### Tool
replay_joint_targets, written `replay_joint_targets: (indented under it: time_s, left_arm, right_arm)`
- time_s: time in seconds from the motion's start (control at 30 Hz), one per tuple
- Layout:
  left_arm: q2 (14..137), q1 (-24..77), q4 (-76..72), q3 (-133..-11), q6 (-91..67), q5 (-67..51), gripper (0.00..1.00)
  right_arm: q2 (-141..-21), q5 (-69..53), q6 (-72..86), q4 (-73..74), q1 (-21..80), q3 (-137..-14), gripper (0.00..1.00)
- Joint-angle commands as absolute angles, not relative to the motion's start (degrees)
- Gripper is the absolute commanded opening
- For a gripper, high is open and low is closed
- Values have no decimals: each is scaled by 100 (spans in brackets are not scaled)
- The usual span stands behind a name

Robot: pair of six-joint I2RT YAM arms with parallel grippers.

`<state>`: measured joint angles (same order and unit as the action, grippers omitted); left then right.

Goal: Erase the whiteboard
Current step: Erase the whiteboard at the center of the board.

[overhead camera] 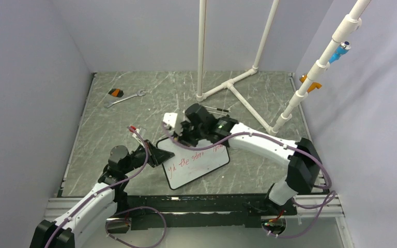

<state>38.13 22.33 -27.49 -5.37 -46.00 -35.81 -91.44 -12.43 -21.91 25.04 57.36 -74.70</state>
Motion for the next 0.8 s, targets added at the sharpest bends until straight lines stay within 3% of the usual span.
replay_joint_targets:
  time_s: [0.0,0.2,0.57,0.77]
  left_arm:
    - [3376,2364,-3473,-743,-4266,-4011,0]
    - [3177,2347,-3410,-756,-4316,-3803,0]
    - [3227,2347,-3642,-767,-4535,-3781,0]
    - [3218,2347,-3593,-780,-4510,-3749,0]
  right_arm:
    - [-8805,-914,-2569,2318,4877,-6770,0]
    - [-8274,-1042,-2859,1958,4551,-5976,0]
    - [-8714,-1782,-3074,2553,5516,-6756,0]
    - [-8624,-1112,-2546,2117,5039,-6837,0]
